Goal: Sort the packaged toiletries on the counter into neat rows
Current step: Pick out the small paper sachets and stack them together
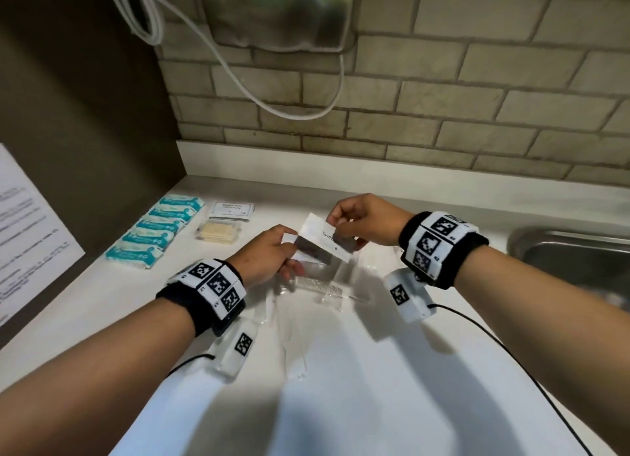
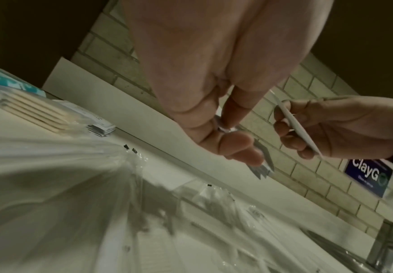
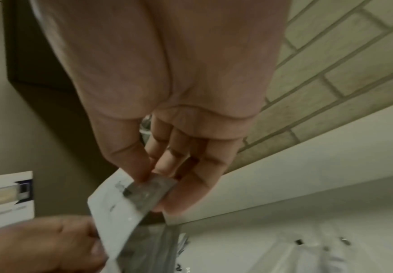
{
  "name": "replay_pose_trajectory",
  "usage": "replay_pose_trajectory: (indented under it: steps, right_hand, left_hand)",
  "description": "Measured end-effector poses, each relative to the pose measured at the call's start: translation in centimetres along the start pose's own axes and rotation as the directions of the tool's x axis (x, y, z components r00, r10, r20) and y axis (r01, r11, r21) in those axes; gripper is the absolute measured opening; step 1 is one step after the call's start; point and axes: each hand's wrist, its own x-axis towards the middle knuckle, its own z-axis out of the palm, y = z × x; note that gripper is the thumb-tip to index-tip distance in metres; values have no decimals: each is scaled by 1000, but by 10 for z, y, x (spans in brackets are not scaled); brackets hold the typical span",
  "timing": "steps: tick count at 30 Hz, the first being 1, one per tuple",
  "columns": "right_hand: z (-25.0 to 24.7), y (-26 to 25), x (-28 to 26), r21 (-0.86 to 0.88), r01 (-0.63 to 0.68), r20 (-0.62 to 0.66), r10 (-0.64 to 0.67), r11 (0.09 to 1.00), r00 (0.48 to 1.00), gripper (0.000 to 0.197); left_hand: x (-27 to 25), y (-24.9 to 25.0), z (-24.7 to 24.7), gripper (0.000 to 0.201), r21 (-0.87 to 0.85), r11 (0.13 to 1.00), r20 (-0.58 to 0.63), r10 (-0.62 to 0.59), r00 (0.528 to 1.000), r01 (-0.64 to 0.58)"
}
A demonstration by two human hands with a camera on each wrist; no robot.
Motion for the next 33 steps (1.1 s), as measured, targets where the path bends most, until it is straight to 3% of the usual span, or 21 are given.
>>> replay_pose_trajectory:
  steps: [5,13,16,20,29,33]
  right_hand:
    - [37,-21,24,-204,44,-37,-53,978,998,13]
    - [90,-54,63,-233,76,-117,-106,969,987,23]
    - [108,-63,77,-221,21,-82,-40,975,996,27]
    - [130,-75,86,-85,-130,15,132,988,991,14]
    - [170,-96,107,-115,-190,-4,191,975,982,15]
    - [183,-102,113,-127,-195,-9,196,973,981,18]
  left_hand:
    - [-15,-2,-35,20,-54,997,21,50,999,-49]
    - [-19,-18,-102,21,-124,991,60,49,997,-41]
    - [-20,-22,-120,21,-185,980,62,81,995,-69]
    - [-20,-31,-145,24,-192,979,81,88,993,-71]
    - [-22,-42,-182,35,-259,965,-13,43,999,-45]
    - [-17,-51,-190,28,-130,991,13,2,1000,-1]
